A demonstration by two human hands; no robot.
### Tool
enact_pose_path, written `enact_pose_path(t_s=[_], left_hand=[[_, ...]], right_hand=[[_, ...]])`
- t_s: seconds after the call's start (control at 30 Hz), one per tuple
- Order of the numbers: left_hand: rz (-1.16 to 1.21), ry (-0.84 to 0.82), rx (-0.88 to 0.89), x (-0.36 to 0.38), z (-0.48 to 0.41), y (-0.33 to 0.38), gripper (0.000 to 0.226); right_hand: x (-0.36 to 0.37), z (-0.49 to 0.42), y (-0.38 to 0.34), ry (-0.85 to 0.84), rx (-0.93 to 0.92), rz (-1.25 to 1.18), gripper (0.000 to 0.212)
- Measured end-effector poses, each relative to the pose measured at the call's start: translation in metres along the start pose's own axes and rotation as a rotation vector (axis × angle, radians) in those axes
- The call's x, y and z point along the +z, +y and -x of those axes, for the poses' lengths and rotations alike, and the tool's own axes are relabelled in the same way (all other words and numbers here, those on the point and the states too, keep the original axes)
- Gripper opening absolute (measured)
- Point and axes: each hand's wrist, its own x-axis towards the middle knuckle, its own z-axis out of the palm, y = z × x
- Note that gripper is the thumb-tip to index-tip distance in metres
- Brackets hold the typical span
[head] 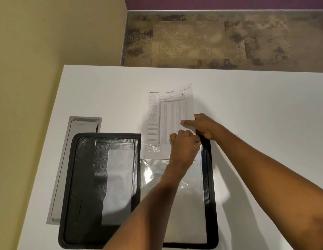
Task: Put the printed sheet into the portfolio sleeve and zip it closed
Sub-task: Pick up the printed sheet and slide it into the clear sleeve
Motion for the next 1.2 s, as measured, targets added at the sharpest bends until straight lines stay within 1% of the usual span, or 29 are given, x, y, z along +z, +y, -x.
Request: enact_pose_path(t_s=[0.07, 0.13, 0.2, 0.23, 0.27, 0.33, 0.5, 0.57, 0.6, 0.67, 0.8, 0.87, 1.0, 1.1, 1.17, 1.2], left_hand=[[-0.013, 0.002, 0.015, -0.001, 0.000, 0.000, 0.023], [-0.024, -0.012, 0.027, -0.002, 0.000, 0.001, 0.023], [-0.015, -0.025, 0.022, -0.003, 0.000, 0.000, 0.022], [-0.004, -0.029, 0.018, -0.004, -0.001, 0.000, 0.022], [0.008, -0.030, 0.013, -0.005, -0.001, 0.001, 0.022], [0.022, -0.030, -0.002, -0.007, -0.002, 0.002, 0.024], [0.052, -0.037, -0.019, -0.008, -0.003, 0.003, 0.026], [0.060, -0.040, -0.017, -0.008, -0.003, 0.004, 0.024], [0.059, -0.042, -0.018, -0.007, -0.003, 0.005, 0.023], [0.039, -0.051, -0.025, -0.007, -0.003, 0.006, 0.023], [0.020, -0.057, -0.050, -0.006, -0.003, 0.007, 0.022], [0.020, -0.056, -0.055, -0.006, -0.003, 0.007, 0.022], [0.045, -0.051, -0.068, -0.005, -0.004, 0.006, 0.021], [0.037, -0.049, -0.056, -0.004, -0.004, 0.004, 0.019], [0.036, -0.060, -0.052, -0.004, -0.003, 0.003, 0.019], [0.042, -0.062, -0.051, -0.004, -0.003, 0.004, 0.019]], right_hand=[[-0.004, 0.000, -0.008, 0.044, -0.008, 0.033, 0.040], [-0.009, -0.002, -0.016, 0.139, -0.028, 0.072, 0.032], [-0.014, -0.002, -0.022, 0.174, -0.042, 0.115, 0.014], [-0.017, -0.001, -0.024, 0.162, -0.042, 0.142, 0.024], [-0.019, 0.001, -0.025, 0.144, -0.038, 0.151, 0.025], [-0.020, 0.010, -0.024, 0.104, -0.023, 0.152, 0.016], [-0.023, 0.026, -0.004, -0.044, 0.018, 0.245, 0.021], [-0.024, 0.030, -0.005, -0.104, 0.034, 0.296, 0.037], [-0.023, 0.030, -0.008, -0.105, 0.041, 0.308, 0.041], [-0.021, 0.025, -0.017, -0.049, 0.033, 0.284, 0.038], [-0.013, 0.012, -0.036, 0.160, -0.056, 0.143, 0.034], [-0.011, 0.011, -0.041, 0.196, -0.068, 0.142, 0.031], [-0.016, 0.017, -0.039, 0.091, -0.008, 0.201, 0.027], [-0.021, 0.028, -0.030, 0.010, 0.035, 0.307, 0.009], [-0.024, 0.033, -0.023, -0.057, 0.067, 0.401, 0.009], [-0.024, 0.035, -0.021, -0.086, 0.076, 0.455, 0.013]])
